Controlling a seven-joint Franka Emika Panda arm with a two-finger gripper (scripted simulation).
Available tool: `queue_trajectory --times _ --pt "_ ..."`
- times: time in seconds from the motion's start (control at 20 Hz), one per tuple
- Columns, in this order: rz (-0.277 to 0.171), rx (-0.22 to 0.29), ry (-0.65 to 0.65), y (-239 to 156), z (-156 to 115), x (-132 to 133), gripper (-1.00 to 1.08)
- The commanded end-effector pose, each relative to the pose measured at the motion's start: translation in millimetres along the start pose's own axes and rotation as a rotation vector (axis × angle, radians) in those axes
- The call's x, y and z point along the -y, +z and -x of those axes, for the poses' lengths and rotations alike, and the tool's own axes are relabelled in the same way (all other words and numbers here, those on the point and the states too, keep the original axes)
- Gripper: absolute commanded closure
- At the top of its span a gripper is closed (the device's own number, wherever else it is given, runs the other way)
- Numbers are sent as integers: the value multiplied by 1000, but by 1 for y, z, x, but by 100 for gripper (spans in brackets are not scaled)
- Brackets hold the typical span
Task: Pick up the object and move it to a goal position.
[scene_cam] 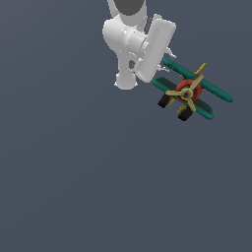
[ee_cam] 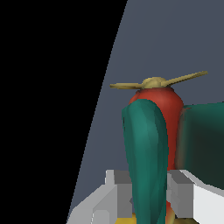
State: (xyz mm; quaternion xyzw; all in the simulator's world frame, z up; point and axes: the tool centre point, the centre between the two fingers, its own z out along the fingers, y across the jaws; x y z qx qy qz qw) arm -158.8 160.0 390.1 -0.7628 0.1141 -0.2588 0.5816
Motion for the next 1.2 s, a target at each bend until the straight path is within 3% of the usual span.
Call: queue_trajectory --times 0.0,0.6,1.15 --pt "-5 -3 -3 0 2 11 108" --pt "-2 -3 -1 1 4 16 108" --pt "-3 -3 -1 1 -14 36 108"
